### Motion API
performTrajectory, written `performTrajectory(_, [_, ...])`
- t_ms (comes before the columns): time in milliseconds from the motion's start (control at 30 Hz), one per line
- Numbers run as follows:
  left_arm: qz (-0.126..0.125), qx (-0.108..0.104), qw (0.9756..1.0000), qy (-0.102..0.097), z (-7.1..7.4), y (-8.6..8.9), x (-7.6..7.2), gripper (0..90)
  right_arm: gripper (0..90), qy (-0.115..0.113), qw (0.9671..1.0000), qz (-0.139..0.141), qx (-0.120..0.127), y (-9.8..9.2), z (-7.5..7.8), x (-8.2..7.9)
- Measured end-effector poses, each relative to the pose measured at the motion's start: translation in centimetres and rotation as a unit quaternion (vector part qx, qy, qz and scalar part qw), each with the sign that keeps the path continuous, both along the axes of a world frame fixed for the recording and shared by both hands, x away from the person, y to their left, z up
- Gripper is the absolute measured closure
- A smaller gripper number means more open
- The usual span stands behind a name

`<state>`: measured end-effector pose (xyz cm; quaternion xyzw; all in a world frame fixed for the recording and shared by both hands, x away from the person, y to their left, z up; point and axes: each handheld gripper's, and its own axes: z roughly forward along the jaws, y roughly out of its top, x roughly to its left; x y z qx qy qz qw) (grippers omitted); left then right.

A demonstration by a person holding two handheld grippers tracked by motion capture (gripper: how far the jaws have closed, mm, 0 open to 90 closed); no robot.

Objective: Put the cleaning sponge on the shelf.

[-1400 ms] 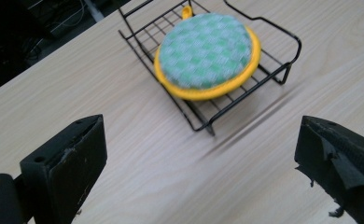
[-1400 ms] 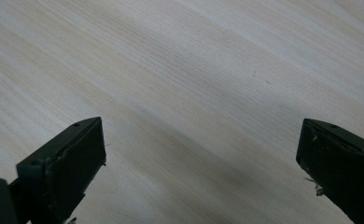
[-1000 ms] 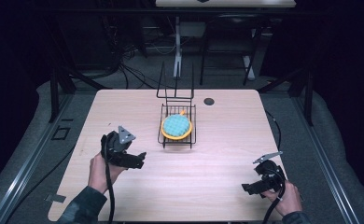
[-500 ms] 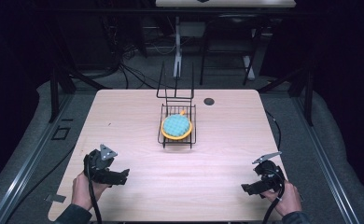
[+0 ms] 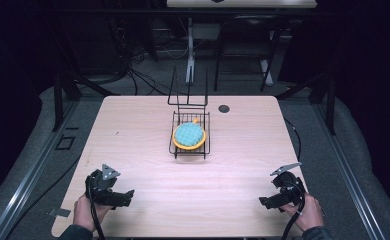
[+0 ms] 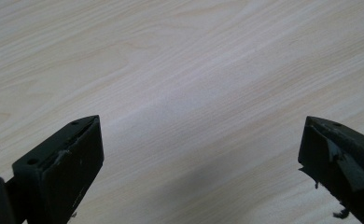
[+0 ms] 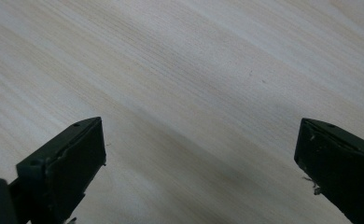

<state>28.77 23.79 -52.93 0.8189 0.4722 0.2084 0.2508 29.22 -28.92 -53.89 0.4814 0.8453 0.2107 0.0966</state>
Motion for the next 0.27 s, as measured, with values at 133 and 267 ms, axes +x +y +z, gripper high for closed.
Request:
performTrajectory(133, [-0.005,0.006,0.9999,0.009,-0.33,-0.01,0.37,0.2,1.3,0.0,1.0,-0.003,0.006,-0.06,-0.02,-0.09])
performTrajectory(267, [-0.007,0.003,0.9999,0.009,-0.38,0.03,0.51,0.1,1.3,0.0,1.0,-0.004,0.006,-0.14,0.03,-0.14])
